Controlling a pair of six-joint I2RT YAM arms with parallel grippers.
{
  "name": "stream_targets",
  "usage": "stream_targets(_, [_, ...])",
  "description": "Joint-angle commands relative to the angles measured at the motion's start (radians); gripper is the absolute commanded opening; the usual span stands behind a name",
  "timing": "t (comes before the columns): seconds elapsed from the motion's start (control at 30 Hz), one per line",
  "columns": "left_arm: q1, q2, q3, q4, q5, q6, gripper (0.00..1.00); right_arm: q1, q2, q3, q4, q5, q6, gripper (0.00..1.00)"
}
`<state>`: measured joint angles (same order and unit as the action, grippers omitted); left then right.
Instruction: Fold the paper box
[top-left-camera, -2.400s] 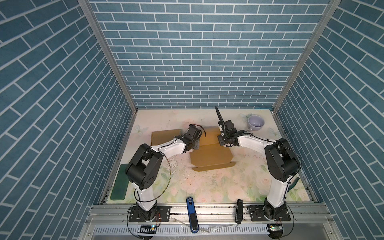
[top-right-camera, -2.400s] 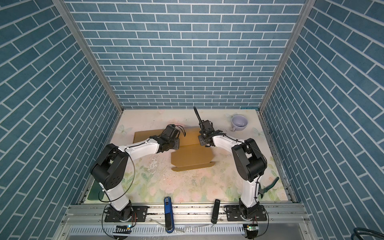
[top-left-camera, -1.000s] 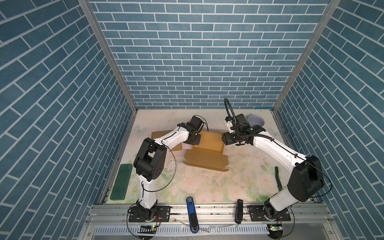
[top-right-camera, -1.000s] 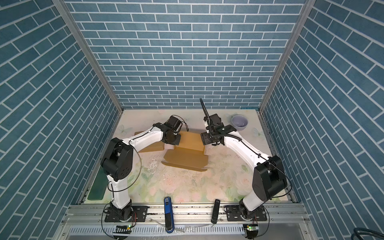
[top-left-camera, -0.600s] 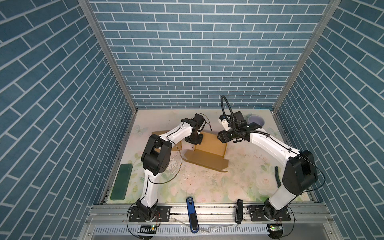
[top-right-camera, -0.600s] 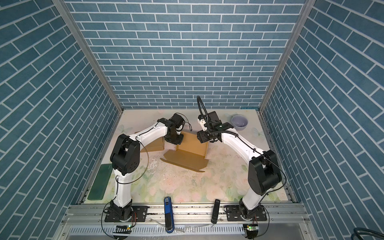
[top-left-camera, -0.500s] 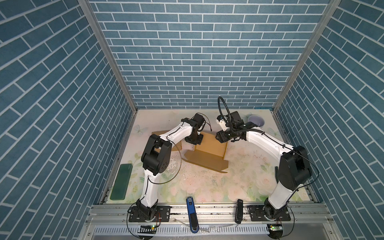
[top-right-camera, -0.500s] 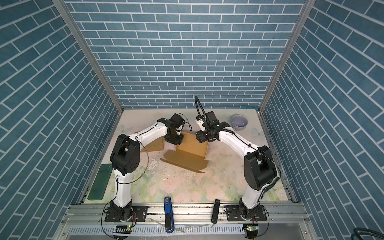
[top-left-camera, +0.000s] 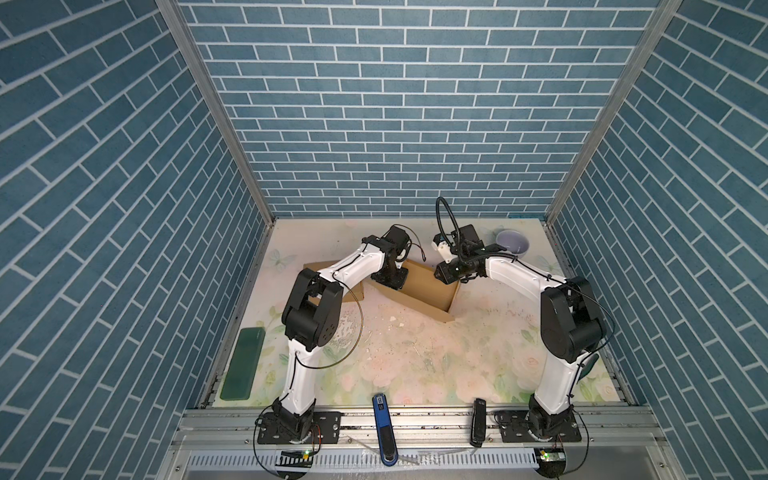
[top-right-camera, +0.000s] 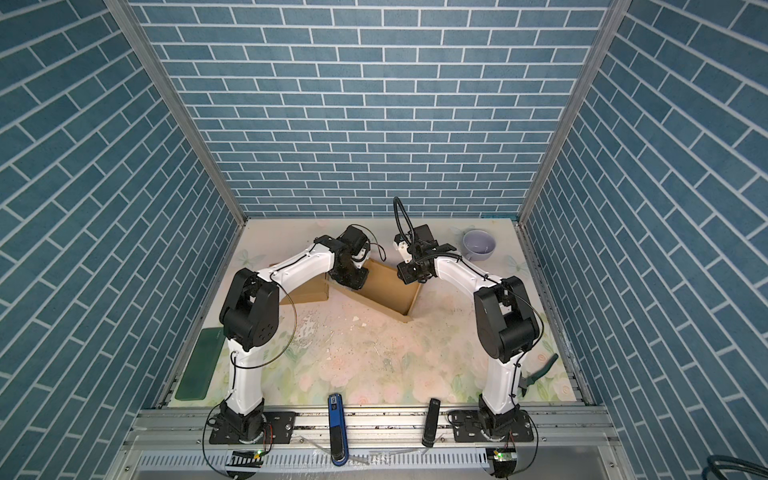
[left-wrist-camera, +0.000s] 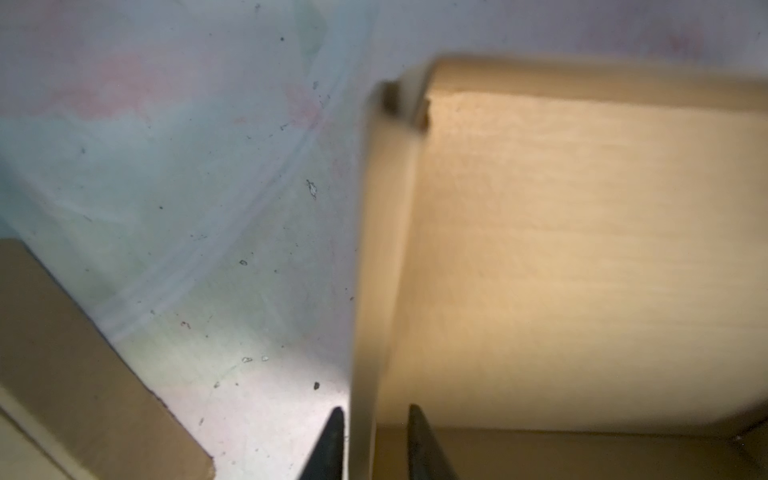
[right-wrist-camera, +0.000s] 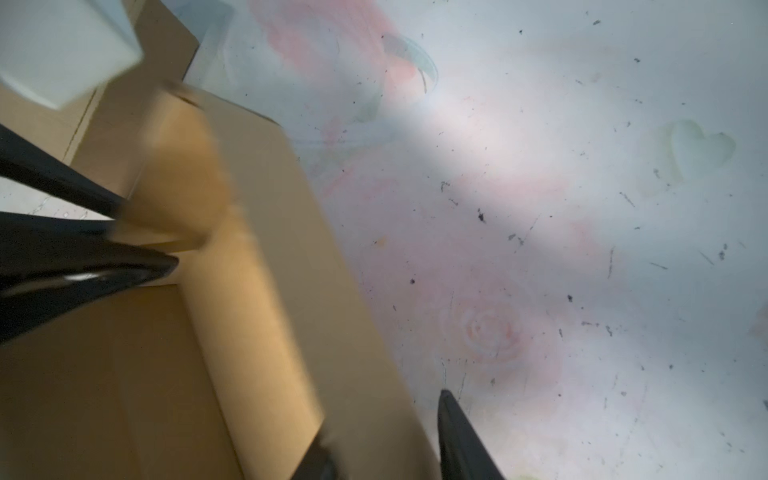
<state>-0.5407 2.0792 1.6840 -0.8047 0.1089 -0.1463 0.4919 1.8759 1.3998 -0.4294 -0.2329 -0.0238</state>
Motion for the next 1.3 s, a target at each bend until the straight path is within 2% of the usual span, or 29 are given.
stream_targets(0.0, [0.009,-0.044,0.004,0.025,0.011,-0.005,0.36,-0.006,0.008,0.001,0.017,-0.030,0.010,0.35])
stream_targets(0.2, [0.036,-0.056,0.074,0.057,0.020,-0.022,0.45,-0.007,0.006,-0.038,0.016,-0.031,0.026,0.34])
stream_targets(0.37, [0.083,-0.054,0.215,0.055,0.010,-0.031,0.49,-0.007,-0.024,-0.098,0.039,-0.026,0.067,0.34])
stream_targets(0.5, [0.152,-0.052,0.341,0.014,-0.019,-0.043,0.49,-0.010,-0.070,-0.154,0.078,0.002,0.123,0.35])
stream_targets(0.6, [0.192,-0.123,0.351,-0.001,-0.037,-0.061,0.45,-0.019,-0.119,-0.179,0.092,0.014,0.160,0.36])
stream_targets(0.73, [0.184,-0.320,0.218,-0.021,-0.075,-0.093,0.36,-0.029,-0.166,-0.168,0.069,-0.006,0.158,0.38])
stream_targets(0.83, [0.118,-0.505,0.021,-0.018,-0.145,-0.139,0.34,-0.042,-0.175,-0.144,0.034,-0.011,0.150,0.38])
stream_targets(0.97, [0.000,-0.720,-0.239,-0.025,-0.248,-0.260,0.29,-0.064,-0.198,-0.146,0.021,-0.018,0.165,0.35])
stream_targets(1.1, [-0.107,-0.848,-0.401,-0.052,-0.333,-0.378,0.25,-0.068,-0.243,-0.164,0.018,-0.072,0.164,0.33])
stream_targets(1.27, [-0.224,-0.886,-0.538,-0.001,-0.378,-0.498,0.20,-0.071,-0.284,-0.205,0.007,-0.152,0.162,0.30])
